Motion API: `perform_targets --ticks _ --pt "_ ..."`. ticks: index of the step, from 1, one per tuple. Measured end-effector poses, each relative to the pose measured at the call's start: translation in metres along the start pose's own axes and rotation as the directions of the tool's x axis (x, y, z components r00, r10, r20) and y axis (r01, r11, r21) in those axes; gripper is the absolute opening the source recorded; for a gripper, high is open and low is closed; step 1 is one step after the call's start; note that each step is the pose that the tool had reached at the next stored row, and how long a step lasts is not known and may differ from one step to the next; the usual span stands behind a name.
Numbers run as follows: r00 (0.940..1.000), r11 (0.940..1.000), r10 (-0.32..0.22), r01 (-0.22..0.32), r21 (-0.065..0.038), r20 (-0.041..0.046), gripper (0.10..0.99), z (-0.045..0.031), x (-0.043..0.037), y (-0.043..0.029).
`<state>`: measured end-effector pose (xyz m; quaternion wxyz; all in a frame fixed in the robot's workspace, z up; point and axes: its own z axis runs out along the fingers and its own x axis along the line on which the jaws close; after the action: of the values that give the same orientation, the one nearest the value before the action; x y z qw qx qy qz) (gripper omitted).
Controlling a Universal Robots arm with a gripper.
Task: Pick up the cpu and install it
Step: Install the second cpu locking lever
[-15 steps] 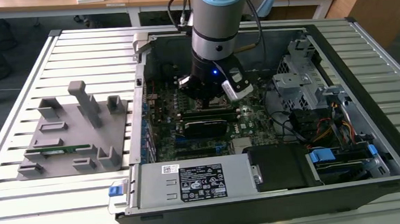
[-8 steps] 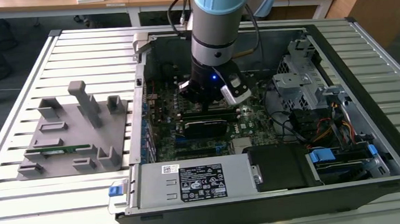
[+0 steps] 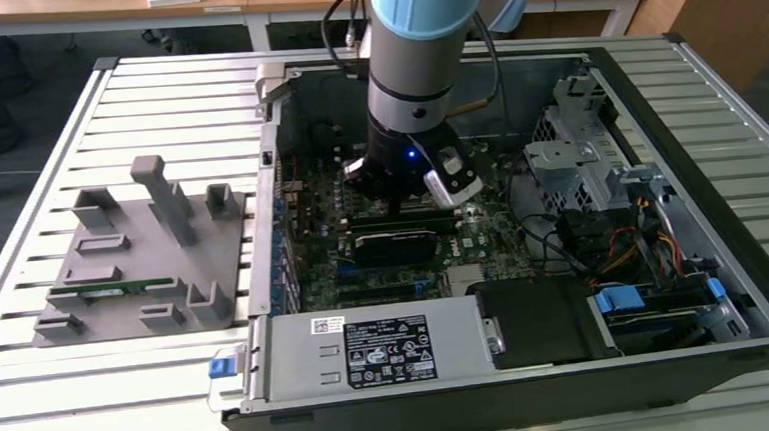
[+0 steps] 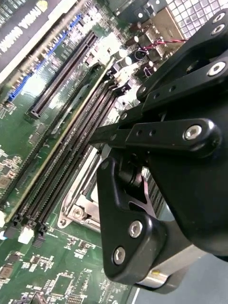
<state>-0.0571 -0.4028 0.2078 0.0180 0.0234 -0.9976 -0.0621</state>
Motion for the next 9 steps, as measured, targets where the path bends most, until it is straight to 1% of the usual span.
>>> perform_targets --ticks 2,4,6,9 --pt "1.0 1.0 0.0 0.0 -0.001 0.0 0.106 -0.0004 0.0005 -0.0033" --pt "1.0 1.0 0.0 0.0 -0.005 0.0001 0.106 -0.0005 0.0024 -0.0049" --pt "1.0 0.9999 -0.001 0.001 -0.011 0.0007 0.106 -0.0004 0.0072 -0.0053" --pt "1.0 0.9998 -0.001 0.001 -0.019 0.0025 0.106 0.0004 0.0167 -0.0052"
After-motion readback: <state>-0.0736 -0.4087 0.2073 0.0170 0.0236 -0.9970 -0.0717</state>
